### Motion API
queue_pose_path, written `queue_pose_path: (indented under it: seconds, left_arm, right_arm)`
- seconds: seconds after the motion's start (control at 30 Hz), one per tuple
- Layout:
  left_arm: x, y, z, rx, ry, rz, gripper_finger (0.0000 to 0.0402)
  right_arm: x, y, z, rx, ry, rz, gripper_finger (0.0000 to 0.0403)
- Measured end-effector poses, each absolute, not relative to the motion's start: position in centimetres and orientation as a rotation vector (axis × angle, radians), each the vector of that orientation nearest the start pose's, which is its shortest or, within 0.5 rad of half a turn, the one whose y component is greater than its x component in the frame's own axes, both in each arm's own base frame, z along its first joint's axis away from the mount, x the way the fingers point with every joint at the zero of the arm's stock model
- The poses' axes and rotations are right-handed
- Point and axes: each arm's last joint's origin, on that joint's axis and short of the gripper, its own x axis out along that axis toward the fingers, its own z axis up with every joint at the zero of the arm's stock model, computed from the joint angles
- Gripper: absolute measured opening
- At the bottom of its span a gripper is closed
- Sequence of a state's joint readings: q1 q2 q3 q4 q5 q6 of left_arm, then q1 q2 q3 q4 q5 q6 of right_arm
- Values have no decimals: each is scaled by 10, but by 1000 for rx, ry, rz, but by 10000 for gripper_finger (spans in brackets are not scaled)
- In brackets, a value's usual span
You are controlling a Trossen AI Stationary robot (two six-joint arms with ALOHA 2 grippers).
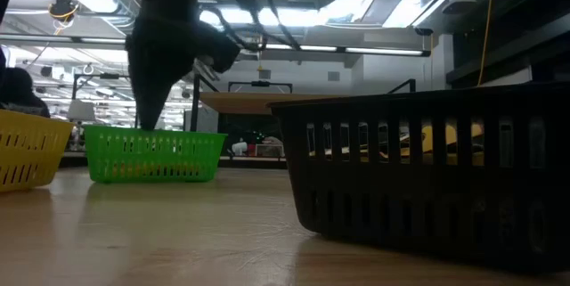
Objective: Pick & Place Office Desk Supplies
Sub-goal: Put the green basket on the shelf
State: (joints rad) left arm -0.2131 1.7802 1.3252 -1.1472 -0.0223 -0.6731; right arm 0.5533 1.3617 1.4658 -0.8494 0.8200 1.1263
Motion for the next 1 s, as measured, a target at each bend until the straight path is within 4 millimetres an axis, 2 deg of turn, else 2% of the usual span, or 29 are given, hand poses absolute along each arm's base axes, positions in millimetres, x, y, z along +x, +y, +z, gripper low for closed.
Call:
queue_pose_path:
  seconds: [0.17,0.47,0.9,1.0]
  left_arm:
    - [309,-67,200,-348,1562,367,170]
    - [319,-68,197,-405,1470,318,135]
    - [321,-56,197,-405,1459,353,15]
    - [321,-57,197,-416,1465,335,10]
  right_arm:
    - [238,122,388,612,350,-532,212]
    - [238,122,388,607,349,-533,212]
    - [238,122,388,591,340,-542,212]
    - [238,121,389,578,310,-566,212]
